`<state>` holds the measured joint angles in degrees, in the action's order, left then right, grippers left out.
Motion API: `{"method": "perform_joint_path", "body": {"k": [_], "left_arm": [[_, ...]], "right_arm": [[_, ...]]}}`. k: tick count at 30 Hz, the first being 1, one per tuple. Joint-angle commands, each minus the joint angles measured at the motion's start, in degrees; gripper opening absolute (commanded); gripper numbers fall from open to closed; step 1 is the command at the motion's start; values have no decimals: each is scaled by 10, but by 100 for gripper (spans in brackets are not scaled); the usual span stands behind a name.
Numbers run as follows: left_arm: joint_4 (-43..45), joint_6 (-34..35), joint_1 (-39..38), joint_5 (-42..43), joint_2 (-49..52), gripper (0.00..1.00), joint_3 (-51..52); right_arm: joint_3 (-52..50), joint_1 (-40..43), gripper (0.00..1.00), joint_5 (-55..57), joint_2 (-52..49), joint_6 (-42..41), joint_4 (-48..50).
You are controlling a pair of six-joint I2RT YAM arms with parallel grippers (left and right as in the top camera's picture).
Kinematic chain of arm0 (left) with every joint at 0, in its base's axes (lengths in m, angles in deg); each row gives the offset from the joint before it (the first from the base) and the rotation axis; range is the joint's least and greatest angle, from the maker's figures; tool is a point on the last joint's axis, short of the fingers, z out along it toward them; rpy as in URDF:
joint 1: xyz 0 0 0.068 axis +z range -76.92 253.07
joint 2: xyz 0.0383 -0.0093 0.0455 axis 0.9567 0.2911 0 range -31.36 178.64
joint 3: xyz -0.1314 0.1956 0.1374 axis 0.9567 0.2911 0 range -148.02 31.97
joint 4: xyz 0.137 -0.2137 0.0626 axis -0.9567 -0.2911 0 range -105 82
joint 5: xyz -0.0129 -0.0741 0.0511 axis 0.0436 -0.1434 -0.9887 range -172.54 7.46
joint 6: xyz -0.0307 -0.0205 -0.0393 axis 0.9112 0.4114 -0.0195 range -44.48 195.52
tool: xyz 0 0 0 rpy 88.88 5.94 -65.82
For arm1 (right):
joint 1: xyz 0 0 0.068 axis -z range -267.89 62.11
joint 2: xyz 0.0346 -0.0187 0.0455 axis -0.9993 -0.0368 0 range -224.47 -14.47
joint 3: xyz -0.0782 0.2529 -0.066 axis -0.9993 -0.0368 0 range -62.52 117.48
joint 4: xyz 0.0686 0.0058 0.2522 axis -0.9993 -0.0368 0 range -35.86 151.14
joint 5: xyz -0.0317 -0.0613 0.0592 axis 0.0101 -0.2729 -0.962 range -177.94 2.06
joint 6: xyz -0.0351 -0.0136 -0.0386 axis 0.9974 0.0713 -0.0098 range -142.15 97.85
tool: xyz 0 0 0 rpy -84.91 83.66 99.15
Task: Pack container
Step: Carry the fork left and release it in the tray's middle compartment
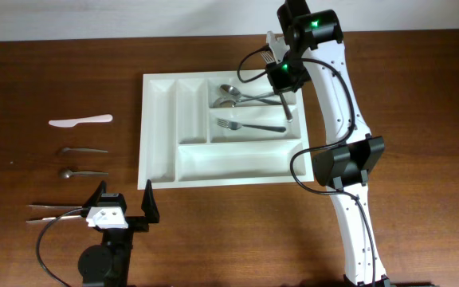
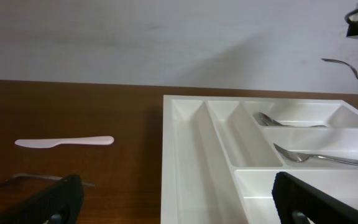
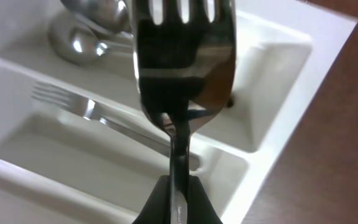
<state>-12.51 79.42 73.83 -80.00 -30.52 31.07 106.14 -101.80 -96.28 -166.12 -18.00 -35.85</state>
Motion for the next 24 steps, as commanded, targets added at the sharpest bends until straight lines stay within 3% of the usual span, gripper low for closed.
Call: {"method": "perform_joint_path", "body": {"k": [1,10,18,24], "left_arm": [[0,-9,0,0,-5,99,4],[0,-9,0,0,-5,99,4],[0,-9,0,0,-5,99,4],[0,-9,0,0,-5,99,4]], "right_arm": [[12,0,4,-54,34,-126,-3],[12,0,4,-54,34,-513,-3],[3,0,4,-45,30,-738,-3],[-63,0,4,-35,30,-886,12]]}}
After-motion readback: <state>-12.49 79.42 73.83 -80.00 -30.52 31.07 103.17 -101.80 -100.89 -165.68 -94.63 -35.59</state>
